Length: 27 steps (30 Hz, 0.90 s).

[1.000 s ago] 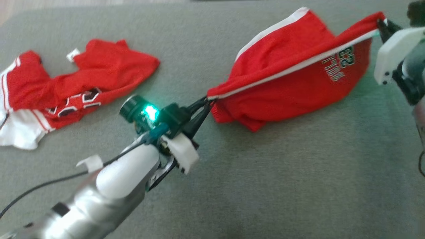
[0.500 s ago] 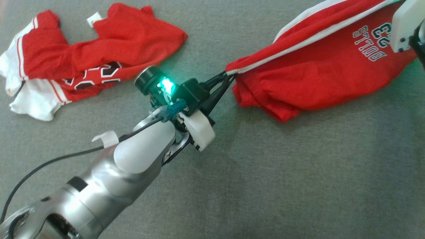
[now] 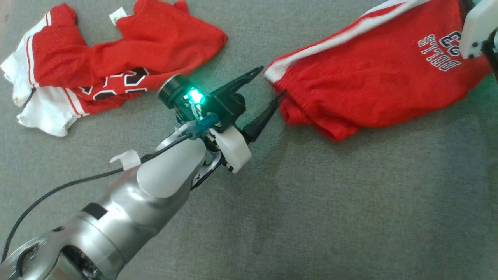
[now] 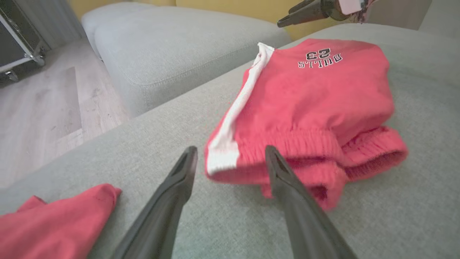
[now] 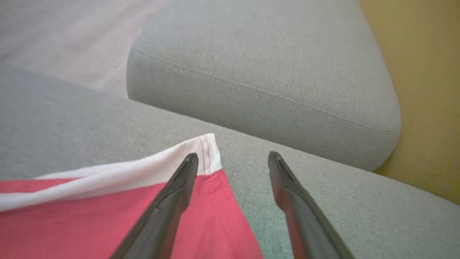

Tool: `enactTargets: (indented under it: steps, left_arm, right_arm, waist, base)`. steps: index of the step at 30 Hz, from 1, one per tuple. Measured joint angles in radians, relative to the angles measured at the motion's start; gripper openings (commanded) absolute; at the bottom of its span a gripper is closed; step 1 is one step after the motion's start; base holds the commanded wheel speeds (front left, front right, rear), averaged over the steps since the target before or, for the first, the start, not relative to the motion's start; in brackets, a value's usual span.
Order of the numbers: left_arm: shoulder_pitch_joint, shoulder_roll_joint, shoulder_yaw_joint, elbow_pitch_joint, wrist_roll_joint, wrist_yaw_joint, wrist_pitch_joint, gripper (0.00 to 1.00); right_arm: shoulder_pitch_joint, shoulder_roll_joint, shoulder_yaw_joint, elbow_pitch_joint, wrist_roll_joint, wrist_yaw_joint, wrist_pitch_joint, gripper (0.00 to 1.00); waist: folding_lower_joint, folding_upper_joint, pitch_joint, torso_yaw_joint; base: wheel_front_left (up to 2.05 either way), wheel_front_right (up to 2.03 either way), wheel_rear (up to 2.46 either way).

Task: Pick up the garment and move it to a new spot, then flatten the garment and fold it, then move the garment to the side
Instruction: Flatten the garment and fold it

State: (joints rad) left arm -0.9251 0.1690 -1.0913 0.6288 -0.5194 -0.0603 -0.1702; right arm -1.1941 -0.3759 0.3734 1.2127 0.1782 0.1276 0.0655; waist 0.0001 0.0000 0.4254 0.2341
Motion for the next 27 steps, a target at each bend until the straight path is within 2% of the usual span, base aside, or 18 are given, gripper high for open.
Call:
enactTargets:
  steps: [6, 13, 15, 19, 24, 27]
  left_arm:
    - [0.008, 0.012, 0.049, 0.020, -0.043, 0.037, -0.036, 1.00]
    - [0.074, 0.066, 0.171, -0.003, -0.107, 0.109, -0.071, 1.00]
    - [0.098, 0.079, 0.202, -0.025, -0.124, 0.118, -0.079, 1.00]
    - [0.162, 0.099, 0.268, -0.086, -0.127, 0.163, -0.079, 1.00]
    - [0.278, 0.117, 0.358, -0.203, -0.055, 0.220, -0.082, 1.00]
    - [0.379, 0.113, 0.404, -0.253, -0.021, 0.229, -0.084, 1.00]
  right_arm:
    - [0.001, 0.031, -0.041, 0.013, 0.043, 0.000, -0.143, 1.00]
    - [0.085, 0.051, -0.049, -0.045, 0.116, 0.000, -0.288, 1.00]
    - [0.118, 0.047, -0.060, -0.080, 0.135, 0.000, -0.306, 1.00]
    - [0.202, 0.041, -0.095, -0.174, 0.155, 0.000, -0.314, 1.00]
    - [0.384, 0.046, -0.163, -0.348, 0.151, 0.000, -0.317, 1.00]
    - [0.511, 0.064, -0.210, -0.433, 0.124, 0.000, -0.317, 1.00]
  waist:
    - [-0.0001, 0.0000, -0.052, -0.025]
    - [-0.0003, 0.0000, -0.147, -0.070]
    - [-0.0003, 0.0000, -0.175, -0.084]
    - [-0.0003, 0.0001, -0.229, -0.112]
    - [-0.0003, 0.0001, -0.295, -0.147]
    - [-0.0003, 0.0001, -0.331, -0.169]
  base:
    - [0.00, 0.00, 0.00]
    - [0.00, 0.00, 0.00]
    - [0.00, 0.00, 0.00]
    - [0.00, 0.00, 0.00]
    - [0.00, 0.00, 0.00]
    - [0.00, 0.00, 0.00]
